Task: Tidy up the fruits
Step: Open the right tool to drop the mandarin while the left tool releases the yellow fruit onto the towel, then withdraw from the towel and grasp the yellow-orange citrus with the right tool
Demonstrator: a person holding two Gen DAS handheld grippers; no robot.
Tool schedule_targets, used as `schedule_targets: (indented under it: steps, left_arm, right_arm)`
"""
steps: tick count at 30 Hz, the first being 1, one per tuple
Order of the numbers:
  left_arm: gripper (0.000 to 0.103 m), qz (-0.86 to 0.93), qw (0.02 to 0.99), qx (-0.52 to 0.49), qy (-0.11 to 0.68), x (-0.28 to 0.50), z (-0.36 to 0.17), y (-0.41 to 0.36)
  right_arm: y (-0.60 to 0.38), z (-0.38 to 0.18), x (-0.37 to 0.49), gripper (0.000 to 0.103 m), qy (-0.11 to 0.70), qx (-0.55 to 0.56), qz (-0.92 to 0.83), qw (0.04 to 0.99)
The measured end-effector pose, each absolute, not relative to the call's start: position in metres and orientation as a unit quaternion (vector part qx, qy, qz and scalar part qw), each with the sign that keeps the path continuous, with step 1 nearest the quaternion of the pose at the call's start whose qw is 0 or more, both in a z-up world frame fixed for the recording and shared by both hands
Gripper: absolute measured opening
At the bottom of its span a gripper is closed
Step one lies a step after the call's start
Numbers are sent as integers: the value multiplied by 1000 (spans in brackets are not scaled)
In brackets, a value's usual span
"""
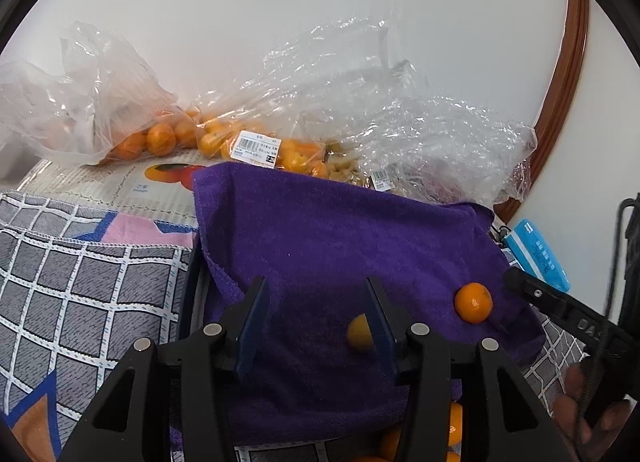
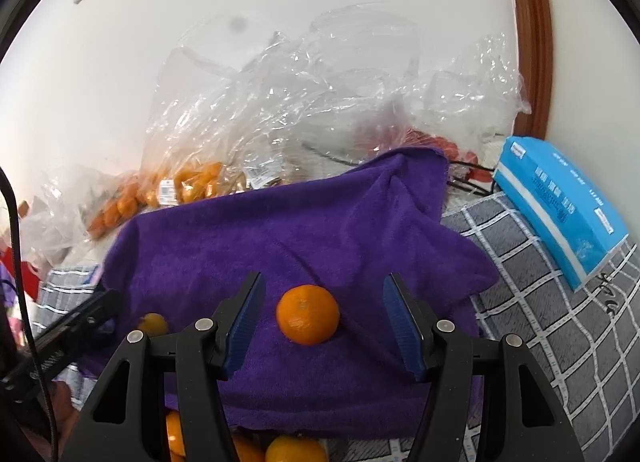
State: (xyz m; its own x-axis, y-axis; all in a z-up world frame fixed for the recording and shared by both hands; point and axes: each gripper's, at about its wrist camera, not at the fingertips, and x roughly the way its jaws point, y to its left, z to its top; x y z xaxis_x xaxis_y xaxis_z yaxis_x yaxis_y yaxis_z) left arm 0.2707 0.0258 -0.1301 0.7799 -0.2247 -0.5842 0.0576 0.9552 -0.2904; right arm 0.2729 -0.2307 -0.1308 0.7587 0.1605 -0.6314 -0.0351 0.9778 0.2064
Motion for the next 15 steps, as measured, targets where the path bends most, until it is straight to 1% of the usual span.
schedule_targets:
  steps: [5, 9, 15]
  left_arm:
    - [46, -71, 937, -136, 314, 264, -120, 33]
    - [51, -79, 938, -163, 295, 257, -102, 45]
    - [52, -81, 928, -188, 312, 236, -89, 62]
  right_arm:
    - [-223, -115, 251, 61, 334, 69, 51, 939]
    - [-220, -107, 226, 61, 326, 58, 55, 942]
    - [-216, -111, 197, 61, 336, 41, 62, 939]
